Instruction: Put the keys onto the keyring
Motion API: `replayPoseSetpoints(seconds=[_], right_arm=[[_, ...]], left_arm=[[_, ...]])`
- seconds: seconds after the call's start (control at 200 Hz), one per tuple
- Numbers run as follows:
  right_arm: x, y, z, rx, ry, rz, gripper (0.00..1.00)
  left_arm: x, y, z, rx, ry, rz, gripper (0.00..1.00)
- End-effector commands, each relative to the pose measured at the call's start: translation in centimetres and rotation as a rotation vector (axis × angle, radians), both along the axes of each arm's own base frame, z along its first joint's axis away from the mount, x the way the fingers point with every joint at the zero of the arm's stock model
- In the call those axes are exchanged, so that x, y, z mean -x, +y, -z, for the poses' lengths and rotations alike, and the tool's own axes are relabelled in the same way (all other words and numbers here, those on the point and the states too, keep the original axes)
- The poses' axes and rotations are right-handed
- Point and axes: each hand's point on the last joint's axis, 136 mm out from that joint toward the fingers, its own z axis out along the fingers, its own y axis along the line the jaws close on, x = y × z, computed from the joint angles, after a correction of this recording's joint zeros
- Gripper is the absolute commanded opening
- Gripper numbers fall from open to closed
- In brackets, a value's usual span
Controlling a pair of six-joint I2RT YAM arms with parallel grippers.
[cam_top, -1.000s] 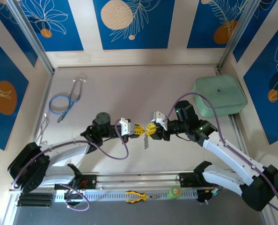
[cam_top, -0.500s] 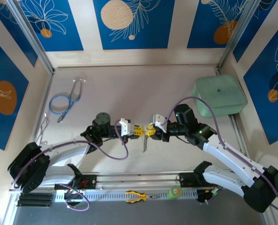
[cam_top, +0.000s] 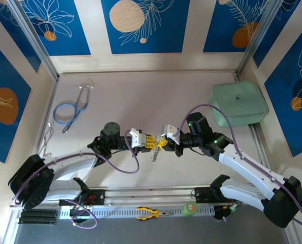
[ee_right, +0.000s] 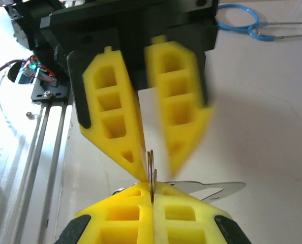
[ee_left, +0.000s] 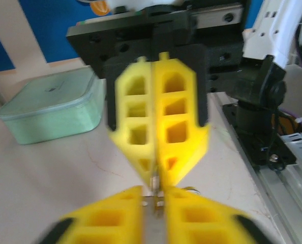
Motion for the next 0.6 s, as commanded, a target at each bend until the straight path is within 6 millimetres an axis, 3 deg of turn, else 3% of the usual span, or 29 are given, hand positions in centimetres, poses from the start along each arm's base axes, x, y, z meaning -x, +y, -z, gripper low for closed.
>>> replayPoseSetpoints(seconds=[0.0,0.29,0.59], right_arm=[[-0.2,-0.1,-1.4,0.026,-0.036,0.000,0.00],[-1.5,-0.9,0.4,0.330,-0.136,0.010,0.00],[-1.8,0.9,0.8,0.408,-0.188,-0.044,0.00]], left_arm=[[-0.2,0.5,-0.2,-0.017,-0.044,-0.045,0.30],[-0.5,1.2,0.9,-0.145,-0.062,-0.076,0.29],[-0.4,0.9,0.6,-0.131,-0.059,-0.058,0.26]])
